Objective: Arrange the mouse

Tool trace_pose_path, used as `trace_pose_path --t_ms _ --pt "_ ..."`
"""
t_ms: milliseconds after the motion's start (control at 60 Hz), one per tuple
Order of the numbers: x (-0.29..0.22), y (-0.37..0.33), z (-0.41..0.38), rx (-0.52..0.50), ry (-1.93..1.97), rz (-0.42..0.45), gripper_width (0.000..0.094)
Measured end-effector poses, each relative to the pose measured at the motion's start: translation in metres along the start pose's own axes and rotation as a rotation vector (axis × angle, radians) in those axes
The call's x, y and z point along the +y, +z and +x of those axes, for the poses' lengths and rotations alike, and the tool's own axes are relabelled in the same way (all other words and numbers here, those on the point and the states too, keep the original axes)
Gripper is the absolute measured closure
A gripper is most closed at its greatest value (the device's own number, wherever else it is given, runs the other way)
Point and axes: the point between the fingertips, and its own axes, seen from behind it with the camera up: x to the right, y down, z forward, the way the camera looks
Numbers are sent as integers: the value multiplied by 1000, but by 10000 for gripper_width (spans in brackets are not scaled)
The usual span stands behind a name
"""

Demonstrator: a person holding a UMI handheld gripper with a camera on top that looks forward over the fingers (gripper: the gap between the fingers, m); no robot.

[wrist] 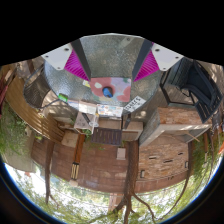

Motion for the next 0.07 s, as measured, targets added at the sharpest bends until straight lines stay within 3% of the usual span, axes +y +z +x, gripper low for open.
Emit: trace_pose_path --t_ms 67 --pt "0 -4 -2 4 -7 6 83"
